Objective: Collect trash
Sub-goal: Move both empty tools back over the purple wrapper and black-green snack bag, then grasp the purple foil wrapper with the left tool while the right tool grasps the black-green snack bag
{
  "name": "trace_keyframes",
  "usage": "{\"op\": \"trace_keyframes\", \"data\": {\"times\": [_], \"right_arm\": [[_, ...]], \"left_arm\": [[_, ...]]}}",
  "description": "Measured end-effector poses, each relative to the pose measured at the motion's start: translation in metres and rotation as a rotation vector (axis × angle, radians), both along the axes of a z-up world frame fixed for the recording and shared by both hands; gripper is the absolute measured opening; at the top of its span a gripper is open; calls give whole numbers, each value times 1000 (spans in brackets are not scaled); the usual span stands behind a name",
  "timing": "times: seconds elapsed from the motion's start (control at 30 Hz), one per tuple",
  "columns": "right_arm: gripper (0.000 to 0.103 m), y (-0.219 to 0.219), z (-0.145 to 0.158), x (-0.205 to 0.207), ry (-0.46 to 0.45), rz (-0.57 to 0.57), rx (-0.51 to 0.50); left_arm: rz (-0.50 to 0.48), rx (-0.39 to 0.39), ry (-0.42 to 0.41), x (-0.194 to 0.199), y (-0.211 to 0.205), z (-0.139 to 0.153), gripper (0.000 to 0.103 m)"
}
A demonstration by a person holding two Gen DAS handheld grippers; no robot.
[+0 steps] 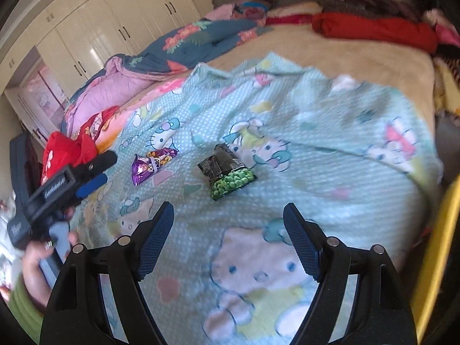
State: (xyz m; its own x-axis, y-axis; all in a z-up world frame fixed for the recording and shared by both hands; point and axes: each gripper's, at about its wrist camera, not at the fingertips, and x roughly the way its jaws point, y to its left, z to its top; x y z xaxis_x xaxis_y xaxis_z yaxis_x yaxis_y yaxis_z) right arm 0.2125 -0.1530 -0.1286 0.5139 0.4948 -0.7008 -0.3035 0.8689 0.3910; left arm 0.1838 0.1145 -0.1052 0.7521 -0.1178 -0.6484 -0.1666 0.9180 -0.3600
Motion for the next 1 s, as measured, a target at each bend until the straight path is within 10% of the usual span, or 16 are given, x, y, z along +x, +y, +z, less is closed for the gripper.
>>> {"op": "trace_keyframes", "data": {"times": [0.33,0.6,0.8,1.0], "right_arm": [[70,16,-23,39,82,-29,39],[43,21,-30,56,102,-25,73],[33,22,-25,50,80,14,73],[30,21,-14,27,27,75,61]], "left_arm": [[-30,-18,30,22,1,-20,64],[-50,-5,66,47,-2,-30,58],[-59,32,92,56,-7,-36,24],[-81,40,80,44,-15,-29,21]]}}
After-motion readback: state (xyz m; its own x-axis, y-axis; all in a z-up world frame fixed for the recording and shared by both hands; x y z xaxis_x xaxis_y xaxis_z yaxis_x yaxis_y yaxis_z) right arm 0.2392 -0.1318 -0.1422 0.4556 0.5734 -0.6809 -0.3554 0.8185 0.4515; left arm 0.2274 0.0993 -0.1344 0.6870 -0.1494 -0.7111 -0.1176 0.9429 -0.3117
